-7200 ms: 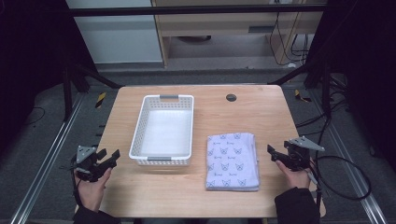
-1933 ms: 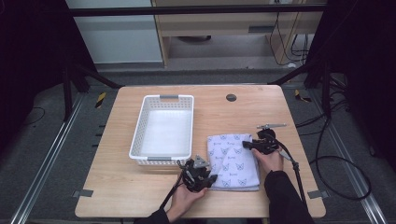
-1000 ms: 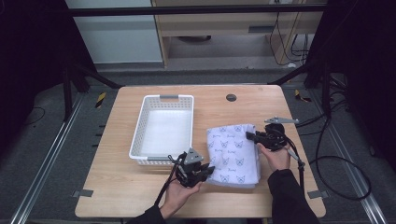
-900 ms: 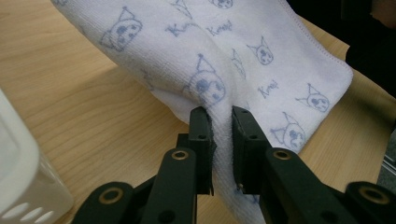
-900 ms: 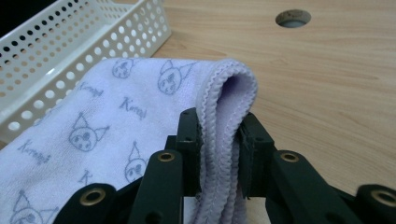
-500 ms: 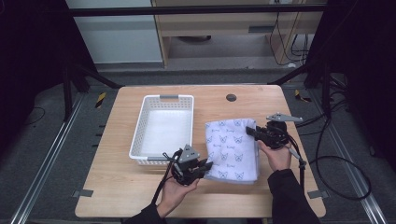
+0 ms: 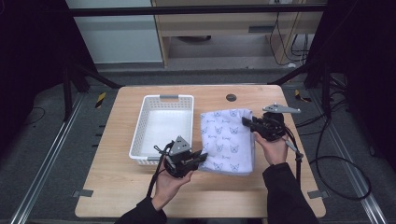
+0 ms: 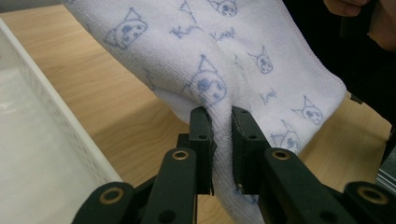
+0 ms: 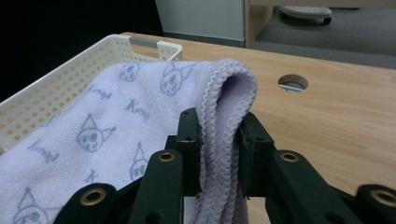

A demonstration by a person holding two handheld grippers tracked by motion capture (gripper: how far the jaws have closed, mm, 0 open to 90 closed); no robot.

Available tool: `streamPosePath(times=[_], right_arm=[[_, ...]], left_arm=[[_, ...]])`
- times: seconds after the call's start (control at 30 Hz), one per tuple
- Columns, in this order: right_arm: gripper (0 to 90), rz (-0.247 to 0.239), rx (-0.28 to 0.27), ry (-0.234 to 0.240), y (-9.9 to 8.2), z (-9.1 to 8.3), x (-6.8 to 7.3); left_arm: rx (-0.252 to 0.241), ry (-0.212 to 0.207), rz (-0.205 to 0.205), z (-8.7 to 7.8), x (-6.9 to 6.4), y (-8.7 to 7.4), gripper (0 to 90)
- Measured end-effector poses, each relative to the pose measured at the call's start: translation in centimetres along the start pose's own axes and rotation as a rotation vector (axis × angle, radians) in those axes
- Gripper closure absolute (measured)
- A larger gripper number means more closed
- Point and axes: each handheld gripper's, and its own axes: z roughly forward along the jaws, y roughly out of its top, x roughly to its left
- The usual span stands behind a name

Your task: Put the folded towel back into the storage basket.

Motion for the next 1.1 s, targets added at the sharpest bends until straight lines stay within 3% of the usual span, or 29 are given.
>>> streamPosePath(times=[0.5, 1.1], right_arm=[[73.6, -0.025, -0.046, -0.017, 2.6, 0.4, 1.7], [73.3, -0.051, -0.092, 0.009, 5.4, 1.8, 4.7]], left_arm=[[-0.055, 0.021, -0.029, -1.8, 1.6, 1.3, 79.6], [-0.127, 0.076, -0.057, -5.3, 4.2, 1.8, 79.8]])
